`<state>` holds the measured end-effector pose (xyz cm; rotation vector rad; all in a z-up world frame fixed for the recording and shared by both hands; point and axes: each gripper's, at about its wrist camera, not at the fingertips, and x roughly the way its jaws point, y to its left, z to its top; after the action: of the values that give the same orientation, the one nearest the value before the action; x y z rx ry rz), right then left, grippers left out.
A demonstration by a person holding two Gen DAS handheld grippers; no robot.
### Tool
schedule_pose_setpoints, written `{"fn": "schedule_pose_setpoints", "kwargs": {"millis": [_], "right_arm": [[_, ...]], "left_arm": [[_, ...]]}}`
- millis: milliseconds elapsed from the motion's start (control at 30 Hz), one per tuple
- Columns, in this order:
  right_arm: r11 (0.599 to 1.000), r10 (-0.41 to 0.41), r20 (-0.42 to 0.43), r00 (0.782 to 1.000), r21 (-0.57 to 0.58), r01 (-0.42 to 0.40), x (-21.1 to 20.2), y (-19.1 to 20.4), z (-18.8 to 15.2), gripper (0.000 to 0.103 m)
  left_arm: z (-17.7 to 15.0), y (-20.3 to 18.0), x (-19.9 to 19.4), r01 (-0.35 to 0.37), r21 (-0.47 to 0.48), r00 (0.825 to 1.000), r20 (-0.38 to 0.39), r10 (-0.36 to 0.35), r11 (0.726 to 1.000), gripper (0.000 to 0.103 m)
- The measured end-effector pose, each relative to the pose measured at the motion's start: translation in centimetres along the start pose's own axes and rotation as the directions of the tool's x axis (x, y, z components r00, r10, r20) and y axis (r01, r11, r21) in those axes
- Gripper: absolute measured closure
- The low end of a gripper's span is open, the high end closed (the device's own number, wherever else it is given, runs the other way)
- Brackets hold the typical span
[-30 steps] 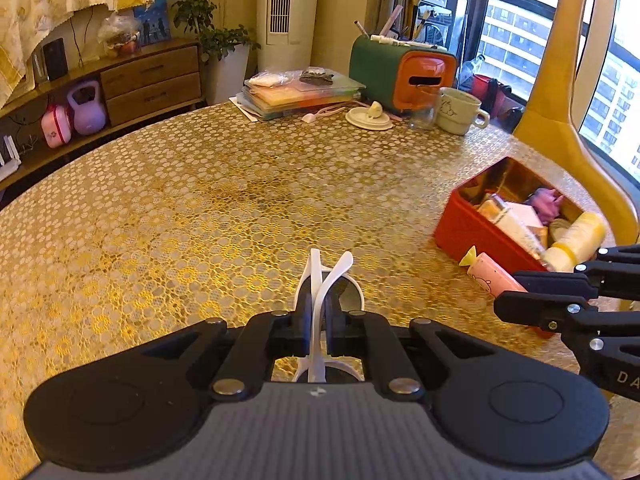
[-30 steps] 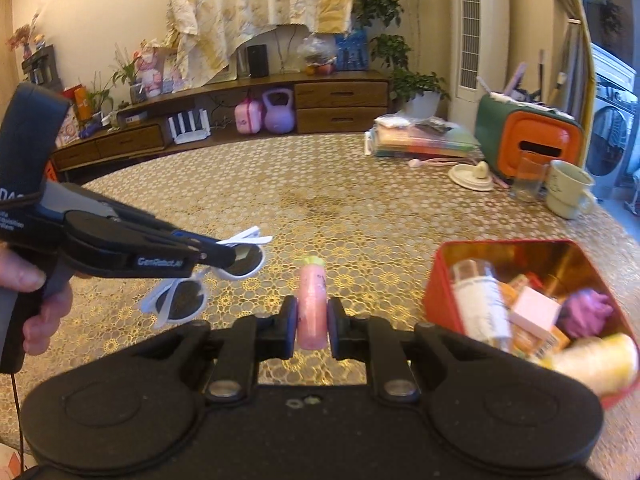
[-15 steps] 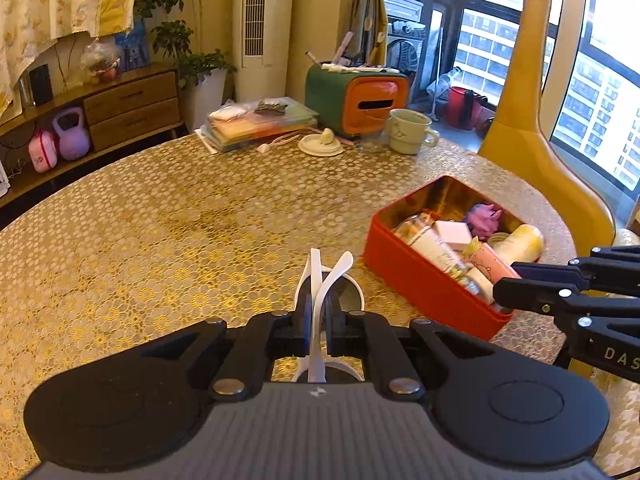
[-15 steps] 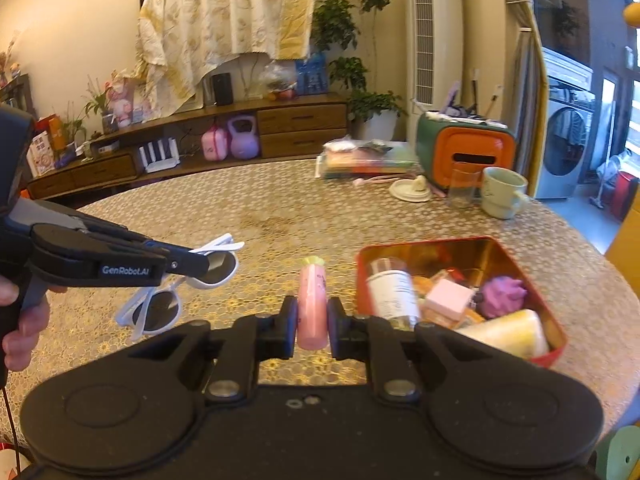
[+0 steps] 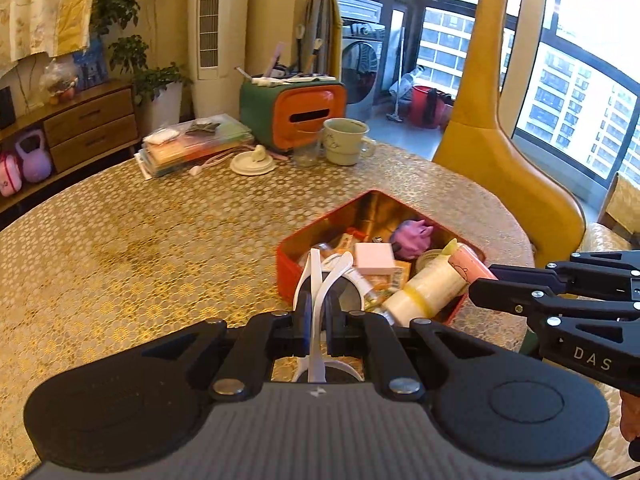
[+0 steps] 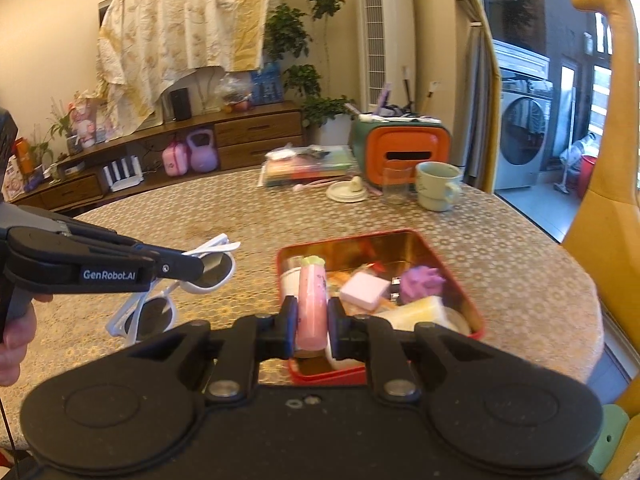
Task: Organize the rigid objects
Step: 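Carry the sunglasses and lip balm into the red tin and release both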
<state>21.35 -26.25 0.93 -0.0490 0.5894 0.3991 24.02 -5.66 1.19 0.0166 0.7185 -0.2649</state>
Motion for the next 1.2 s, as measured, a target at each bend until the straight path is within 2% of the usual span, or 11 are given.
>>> {"fn": "schedule_pose_setpoints", "kwargs": {"millis": [267, 600, 1200], "right_arm": [[0.998, -0.048, -0.006, 0.999, 0.034, 0.048, 0.4, -3.3, 0.0, 0.088], [0.996, -0.077, -0.028, 0.997, 0.044, 0.079, 2.6, -5.7, 0.7, 0.088], [0.997, -0.071, -0.083, 0.994, 0.022, 0.073, 9.0, -6.2, 2.0, 0.088]], "left_arm": [[1.7, -2.9, 2.3, 0.035, 0.024, 0.999, -0.003, -0.035, 0.999, 0.096], [3.9, -4.6, 6.0, 0.056, 0.023, 0.998, -0.026, -0.055, 0.998, 0.096], [6.6, -3.7, 13.6, 0.031, -0.008, 0.998, -0.058, -0.031, 0.999, 0.096]]}}
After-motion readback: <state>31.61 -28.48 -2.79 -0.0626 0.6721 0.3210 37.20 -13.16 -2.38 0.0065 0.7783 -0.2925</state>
